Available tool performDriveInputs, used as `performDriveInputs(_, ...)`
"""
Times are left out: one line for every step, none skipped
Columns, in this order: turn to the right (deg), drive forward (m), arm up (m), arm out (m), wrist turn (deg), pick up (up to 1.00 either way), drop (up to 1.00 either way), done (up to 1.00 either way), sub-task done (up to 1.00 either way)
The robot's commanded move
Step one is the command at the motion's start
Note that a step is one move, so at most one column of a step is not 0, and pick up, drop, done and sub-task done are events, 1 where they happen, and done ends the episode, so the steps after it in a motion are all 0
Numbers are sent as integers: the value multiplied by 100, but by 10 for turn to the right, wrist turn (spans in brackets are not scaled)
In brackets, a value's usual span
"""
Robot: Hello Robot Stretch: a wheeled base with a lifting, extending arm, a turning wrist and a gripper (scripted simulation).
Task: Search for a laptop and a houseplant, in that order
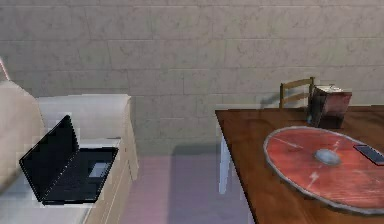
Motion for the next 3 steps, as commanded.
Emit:
performDriveInputs(0, 25, 0, 0, 0, 0, 0, 0, 0)
performDriveInputs(-390, 0, 0, 0, 0, 0, 0, 0, 0)
performDriveInputs(0, 0, 0, 0, 0, 0, 0, 0, 100)
